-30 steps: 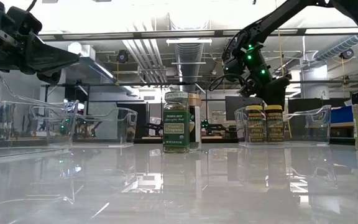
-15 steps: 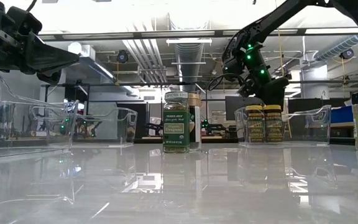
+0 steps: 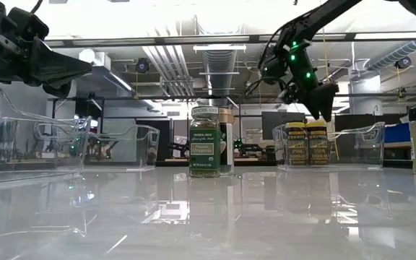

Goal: Sort spices by type
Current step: Put the left black seasoning bottle into the bottom right transparent bin

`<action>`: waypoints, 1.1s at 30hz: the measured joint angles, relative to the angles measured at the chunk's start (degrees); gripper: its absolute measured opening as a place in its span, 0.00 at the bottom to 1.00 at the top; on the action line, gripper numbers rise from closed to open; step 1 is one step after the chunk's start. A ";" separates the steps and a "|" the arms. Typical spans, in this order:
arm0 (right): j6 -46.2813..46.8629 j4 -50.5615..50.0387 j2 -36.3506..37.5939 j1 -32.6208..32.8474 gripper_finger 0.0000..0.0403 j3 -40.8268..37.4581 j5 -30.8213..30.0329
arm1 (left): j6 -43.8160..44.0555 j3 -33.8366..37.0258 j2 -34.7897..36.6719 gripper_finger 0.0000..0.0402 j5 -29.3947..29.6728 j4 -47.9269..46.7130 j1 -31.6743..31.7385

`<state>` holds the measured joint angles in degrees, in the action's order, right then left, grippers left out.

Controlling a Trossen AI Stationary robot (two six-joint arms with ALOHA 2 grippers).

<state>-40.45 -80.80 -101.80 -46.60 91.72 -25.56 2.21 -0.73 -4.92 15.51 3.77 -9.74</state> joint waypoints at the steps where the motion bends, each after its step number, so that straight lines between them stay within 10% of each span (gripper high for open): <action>1: 0.44 -0.06 0.70 0.18 0.83 0.00 -0.01 | -0.02 0.00 0.02 0.00 0.00 0.00 -0.02; 33: 45.82 -9.14 14.51 40.82 0.85 0.00 16.57 | -0.02 0.00 0.02 0.00 0.00 0.02 0.00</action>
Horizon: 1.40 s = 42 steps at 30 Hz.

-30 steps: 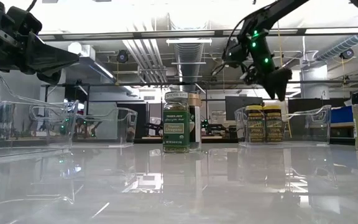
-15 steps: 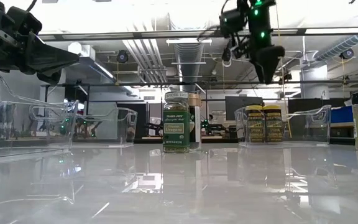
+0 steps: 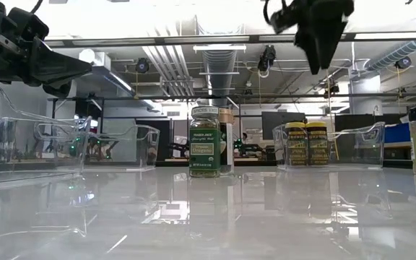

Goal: Sort spices by type
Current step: Put the left black seasoning bottle into the bottom right transparent bin

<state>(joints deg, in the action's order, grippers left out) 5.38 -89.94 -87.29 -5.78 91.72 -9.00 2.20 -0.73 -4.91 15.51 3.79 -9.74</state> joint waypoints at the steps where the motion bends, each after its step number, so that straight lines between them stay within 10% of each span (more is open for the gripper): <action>1: 2.15 -0.03 0.35 1.88 0.86 0.00 0.46 | 0.02 0.00 0.00 0.00 0.00 -0.02 0.00; 18: 28.95 -0.14 7.94 18.32 0.87 -9.78 1.97 | 0.00 0.00 0.00 0.00 0.00 -0.01 -0.01; 42: 19.53 5.22 21.19 20.42 0.85 -34.48 1.44 | 0.00 0.00 0.00 0.00 0.00 -0.02 -0.02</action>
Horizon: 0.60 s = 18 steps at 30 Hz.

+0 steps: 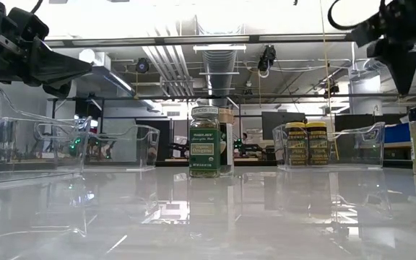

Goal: Sort spices by type
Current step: Put the left black seasoning bottle into the bottom right transparent bin

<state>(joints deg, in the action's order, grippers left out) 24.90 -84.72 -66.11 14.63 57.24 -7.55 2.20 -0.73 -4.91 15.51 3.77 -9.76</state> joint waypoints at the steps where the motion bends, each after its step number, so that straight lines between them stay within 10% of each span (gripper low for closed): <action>1: -0.02 0.17 -0.04 0.00 0.86 -0.56 0.04 | 0.02 0.00 0.00 0.00 0.00 0.00 0.00; 18: -1.94 3.30 0.04 -0.02 0.83 -6.10 0.50 | 0.00 0.00 0.00 0.00 0.00 0.02 0.00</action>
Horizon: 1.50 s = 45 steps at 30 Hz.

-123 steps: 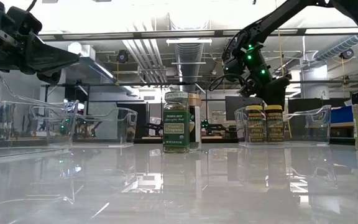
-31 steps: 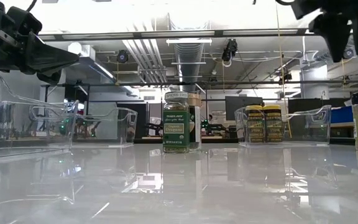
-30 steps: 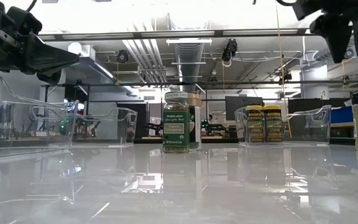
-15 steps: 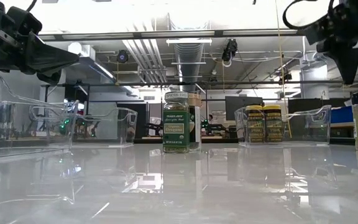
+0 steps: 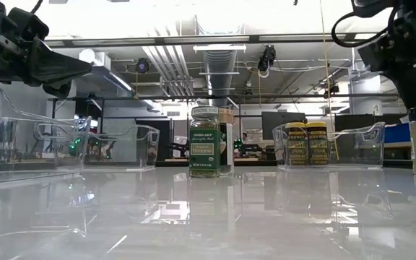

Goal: Sort spices by type
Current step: Put the left black seasoning bottle into the bottom right transparent bin

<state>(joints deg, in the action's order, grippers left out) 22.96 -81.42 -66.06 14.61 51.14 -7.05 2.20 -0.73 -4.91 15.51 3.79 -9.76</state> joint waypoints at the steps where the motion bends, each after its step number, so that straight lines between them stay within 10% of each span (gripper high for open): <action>1: 0.02 0.17 0.00 0.00 0.82 -0.30 0.00 | 0.01 0.00 0.00 0.00 0.00 -0.01 0.00; 28: 0.37 3.99 -0.05 0.00 0.49 -3.14 0.17 | 0.00 0.00 0.00 0.00 0.00 -0.02 0.00; 45: -0.65 17.24 -0.43 -0.02 0.51 15.35 -1.92 | 0.02 0.00 0.00 0.00 0.00 0.00 0.02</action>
<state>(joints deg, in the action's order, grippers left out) 22.31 -64.17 -66.49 14.59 66.49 -8.97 2.22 -0.73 -4.91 15.51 3.79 -9.74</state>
